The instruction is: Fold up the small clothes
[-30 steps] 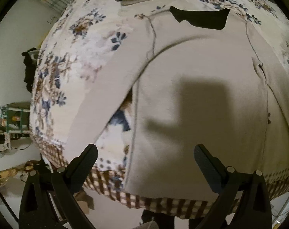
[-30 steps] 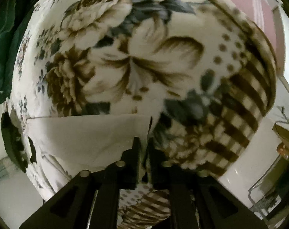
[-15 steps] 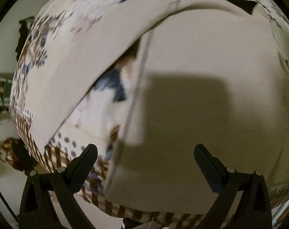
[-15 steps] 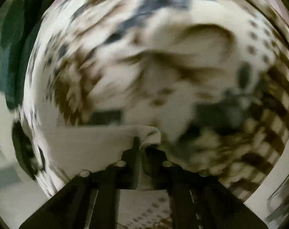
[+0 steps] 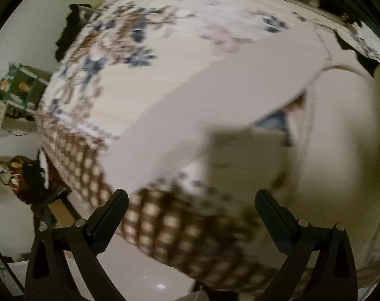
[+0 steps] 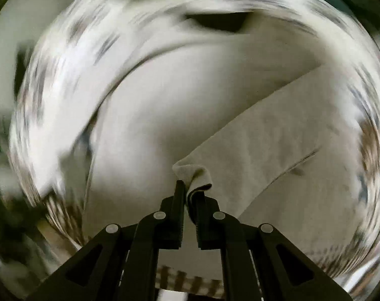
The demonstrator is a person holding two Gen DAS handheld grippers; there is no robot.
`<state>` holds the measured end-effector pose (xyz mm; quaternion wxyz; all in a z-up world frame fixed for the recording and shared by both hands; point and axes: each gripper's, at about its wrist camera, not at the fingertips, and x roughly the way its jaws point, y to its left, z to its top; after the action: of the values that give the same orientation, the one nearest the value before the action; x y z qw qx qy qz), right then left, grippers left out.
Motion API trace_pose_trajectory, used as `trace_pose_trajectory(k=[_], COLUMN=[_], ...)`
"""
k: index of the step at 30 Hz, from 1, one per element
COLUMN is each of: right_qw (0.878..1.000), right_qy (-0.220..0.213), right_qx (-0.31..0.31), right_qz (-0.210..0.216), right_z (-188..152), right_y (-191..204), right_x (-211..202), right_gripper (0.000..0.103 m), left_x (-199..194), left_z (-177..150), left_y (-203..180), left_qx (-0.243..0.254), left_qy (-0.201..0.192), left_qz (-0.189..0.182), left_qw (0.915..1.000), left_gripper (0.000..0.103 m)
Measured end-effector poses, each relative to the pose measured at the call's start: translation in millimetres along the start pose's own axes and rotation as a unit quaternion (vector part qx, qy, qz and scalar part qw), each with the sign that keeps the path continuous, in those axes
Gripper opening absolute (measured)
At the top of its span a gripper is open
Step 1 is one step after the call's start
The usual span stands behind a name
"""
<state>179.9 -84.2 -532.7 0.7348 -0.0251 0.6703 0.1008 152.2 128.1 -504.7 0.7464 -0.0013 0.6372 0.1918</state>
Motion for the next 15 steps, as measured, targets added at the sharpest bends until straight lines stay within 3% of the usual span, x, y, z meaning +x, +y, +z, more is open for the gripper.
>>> trace_pose_trajectory(k=[3,6,12,15], right_qw=[0.995,0.992,0.99,0.991], right_qy=[0.026,0.051,0.076,0.112], right_qx=[-0.085,-0.104,-0.105,-0.074], right_qz=[-0.041,-0.054,-0.064,-0.025], right_z=[-6.1,-12.3,-7.3,-5.3], right_y=[82.2,125.5,166.4,172.6], right_x=[36.4,65.9,91.7,112.2], right_gripper=[0.007,0.007,0.007,0.017], left_x=[5.2,11.4,32.6,44.6], left_z=[-1.3,-5.6,-14.0,-18.0], left_y=[27.5,49.8,80.1,95.8], left_qx=[-0.005,-0.019,-0.045,-0.064], left_qy=[-0.008,-0.009,0.003,0.019], left_qz=[0.015,0.016,0.014,0.007], left_qw=[0.9998,0.9996,0.9989,0.9978], left_gripper=[0.103,0.103,0.103,0.103])
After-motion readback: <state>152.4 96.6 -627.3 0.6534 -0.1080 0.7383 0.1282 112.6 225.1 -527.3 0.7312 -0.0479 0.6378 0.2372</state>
